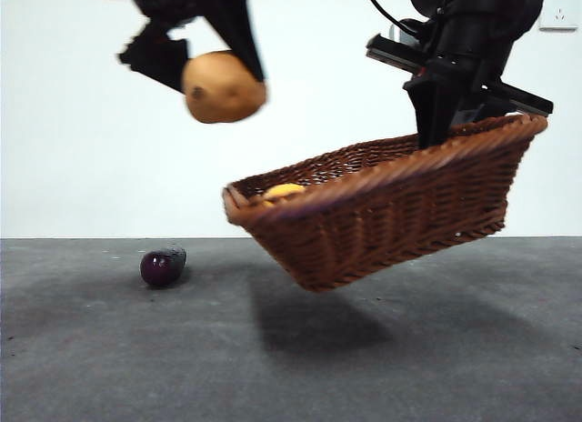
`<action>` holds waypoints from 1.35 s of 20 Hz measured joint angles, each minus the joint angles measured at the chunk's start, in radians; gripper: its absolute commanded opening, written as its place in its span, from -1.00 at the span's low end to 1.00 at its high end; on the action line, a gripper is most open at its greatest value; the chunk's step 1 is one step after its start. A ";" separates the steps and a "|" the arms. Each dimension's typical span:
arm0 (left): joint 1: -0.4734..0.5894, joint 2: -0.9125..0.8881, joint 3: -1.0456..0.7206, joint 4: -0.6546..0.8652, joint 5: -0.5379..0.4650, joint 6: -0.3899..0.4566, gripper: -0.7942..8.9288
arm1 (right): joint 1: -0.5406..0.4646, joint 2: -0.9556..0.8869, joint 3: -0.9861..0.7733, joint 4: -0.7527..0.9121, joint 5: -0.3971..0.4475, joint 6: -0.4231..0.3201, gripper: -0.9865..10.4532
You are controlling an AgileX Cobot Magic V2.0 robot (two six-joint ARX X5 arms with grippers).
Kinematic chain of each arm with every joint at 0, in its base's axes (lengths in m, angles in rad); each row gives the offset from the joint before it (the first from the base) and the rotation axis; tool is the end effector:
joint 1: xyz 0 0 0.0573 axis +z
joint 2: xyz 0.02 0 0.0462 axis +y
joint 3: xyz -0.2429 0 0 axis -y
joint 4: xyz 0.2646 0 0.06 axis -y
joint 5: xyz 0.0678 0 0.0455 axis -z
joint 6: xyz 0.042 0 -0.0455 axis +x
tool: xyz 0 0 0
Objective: Help me put the vegetables on the table into the basket
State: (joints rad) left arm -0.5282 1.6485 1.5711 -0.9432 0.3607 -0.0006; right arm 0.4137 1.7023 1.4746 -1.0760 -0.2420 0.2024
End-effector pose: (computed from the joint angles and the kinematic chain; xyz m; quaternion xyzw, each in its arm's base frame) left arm 0.3063 -0.1959 0.2937 0.0406 0.4868 -0.3750 0.7878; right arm 0.3181 0.1506 0.2383 0.0243 0.6272 0.1936 0.7540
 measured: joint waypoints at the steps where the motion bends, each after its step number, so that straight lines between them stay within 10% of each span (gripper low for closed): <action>1: -0.035 0.014 0.000 -0.030 0.002 0.001 -0.85 | 0.008 0.000 0.000 0.000 -0.009 0.000 -0.84; 9: -0.228 0.049 0.000 -0.154 0.002 0.037 -0.81 | 0.010 0.000 0.000 0.005 -0.019 0.000 -0.84; 13: -0.281 0.049 0.000 -0.117 0.002 0.045 0.27 | 0.012 0.000 0.000 0.005 -0.020 0.000 -0.84; 27: -0.269 -0.006 0.000 -0.100 -0.058 0.090 0.25 | 0.011 0.000 0.000 -0.004 -0.027 0.008 -0.84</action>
State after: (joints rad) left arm -0.7975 1.6424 1.5707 -1.0435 0.3023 0.0898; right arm 0.4248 1.7023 1.4746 -1.0801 -0.2695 0.2108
